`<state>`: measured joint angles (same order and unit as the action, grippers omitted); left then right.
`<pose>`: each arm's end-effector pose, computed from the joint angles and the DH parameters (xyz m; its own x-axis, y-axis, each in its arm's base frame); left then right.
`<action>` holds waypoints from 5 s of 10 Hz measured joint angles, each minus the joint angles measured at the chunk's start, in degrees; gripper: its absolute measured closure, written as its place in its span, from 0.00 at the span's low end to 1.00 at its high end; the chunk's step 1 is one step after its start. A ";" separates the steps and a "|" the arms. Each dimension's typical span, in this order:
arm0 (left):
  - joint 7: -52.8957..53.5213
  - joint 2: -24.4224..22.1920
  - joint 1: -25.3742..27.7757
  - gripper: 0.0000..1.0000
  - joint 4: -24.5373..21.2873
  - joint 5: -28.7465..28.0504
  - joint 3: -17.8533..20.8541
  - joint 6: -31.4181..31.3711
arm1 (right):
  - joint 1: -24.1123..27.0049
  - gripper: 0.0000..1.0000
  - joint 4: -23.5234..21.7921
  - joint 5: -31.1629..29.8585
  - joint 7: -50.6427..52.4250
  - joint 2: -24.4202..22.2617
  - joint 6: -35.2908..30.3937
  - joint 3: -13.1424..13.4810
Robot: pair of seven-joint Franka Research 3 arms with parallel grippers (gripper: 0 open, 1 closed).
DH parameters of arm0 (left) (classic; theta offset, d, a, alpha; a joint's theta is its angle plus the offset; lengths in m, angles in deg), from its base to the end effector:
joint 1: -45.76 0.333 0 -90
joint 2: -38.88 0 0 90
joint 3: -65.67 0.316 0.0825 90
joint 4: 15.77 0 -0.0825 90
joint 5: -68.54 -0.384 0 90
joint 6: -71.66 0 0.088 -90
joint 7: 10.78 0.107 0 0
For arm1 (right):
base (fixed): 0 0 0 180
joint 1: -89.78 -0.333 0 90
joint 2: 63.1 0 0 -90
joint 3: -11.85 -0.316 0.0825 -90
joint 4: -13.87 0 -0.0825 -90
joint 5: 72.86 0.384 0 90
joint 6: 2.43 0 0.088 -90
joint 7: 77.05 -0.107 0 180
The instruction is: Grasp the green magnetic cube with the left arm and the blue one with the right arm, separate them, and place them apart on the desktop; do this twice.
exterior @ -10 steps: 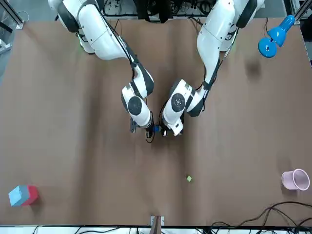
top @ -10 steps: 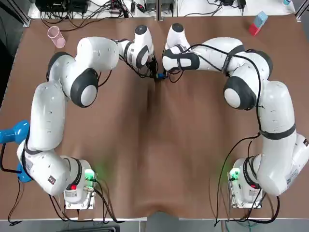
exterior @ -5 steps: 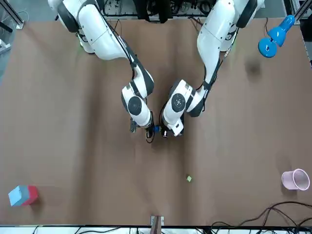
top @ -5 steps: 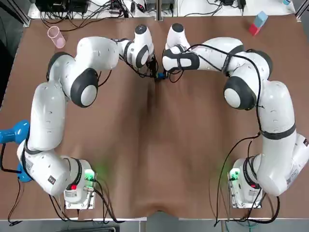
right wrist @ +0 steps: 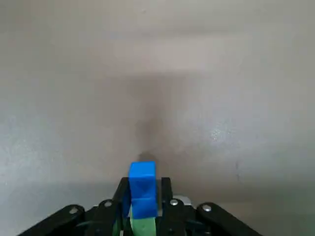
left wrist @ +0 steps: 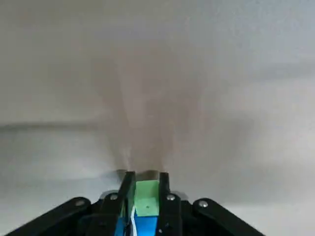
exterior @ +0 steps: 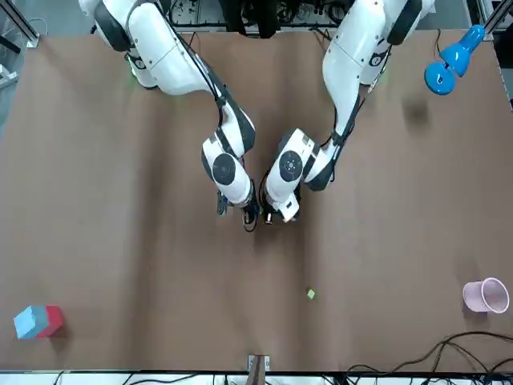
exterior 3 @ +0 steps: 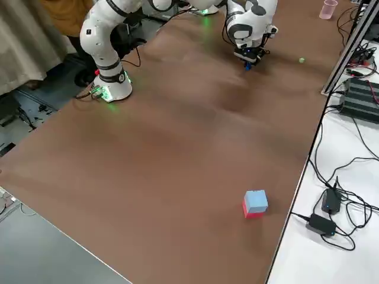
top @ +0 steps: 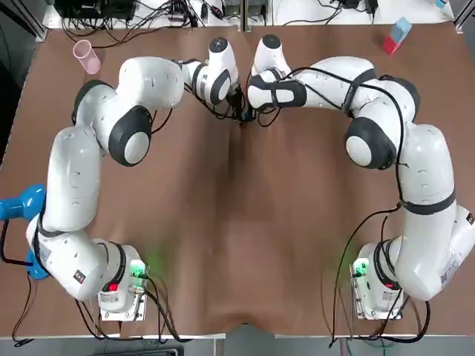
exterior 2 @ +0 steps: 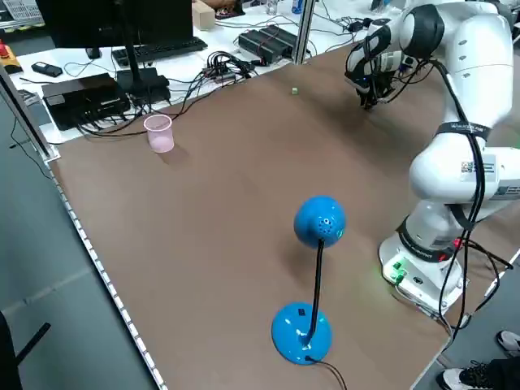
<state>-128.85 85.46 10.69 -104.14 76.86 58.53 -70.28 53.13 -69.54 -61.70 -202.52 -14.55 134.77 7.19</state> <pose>0.5412 -0.4708 0.1852 0.0916 0.9711 -0.2204 0.9957 -0.0926 0.0059 0.5546 0.4746 0.1881 -0.0702 -0.9755 -0.2087 -0.9966 0.0593 0.0580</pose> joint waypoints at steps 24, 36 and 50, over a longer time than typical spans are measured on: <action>11.95 -30.42 6.22 0.77 -28.85 -0.29 -8.22 38.36 | 0.03 0.34 -0.19 0.00 -0.01 0.00 0.23 0.02; 7.90 -27.09 2.93 0.22 -32.86 0.97 -18.54 46.67 | 5.72 0.22 -1.49 -0.06 11.24 -5.34 -6.71 3.49; -3.78 -4.23 11.20 0.00 -0.02 -1.87 -11.61 4.44 | 7.68 0.22 -4.62 -0.06 18.75 -8.15 -6.90 6.35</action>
<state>-132.63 81.23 21.89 -104.17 74.99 46.92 -65.84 60.81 -74.16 -61.76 -183.77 -22.70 127.87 13.54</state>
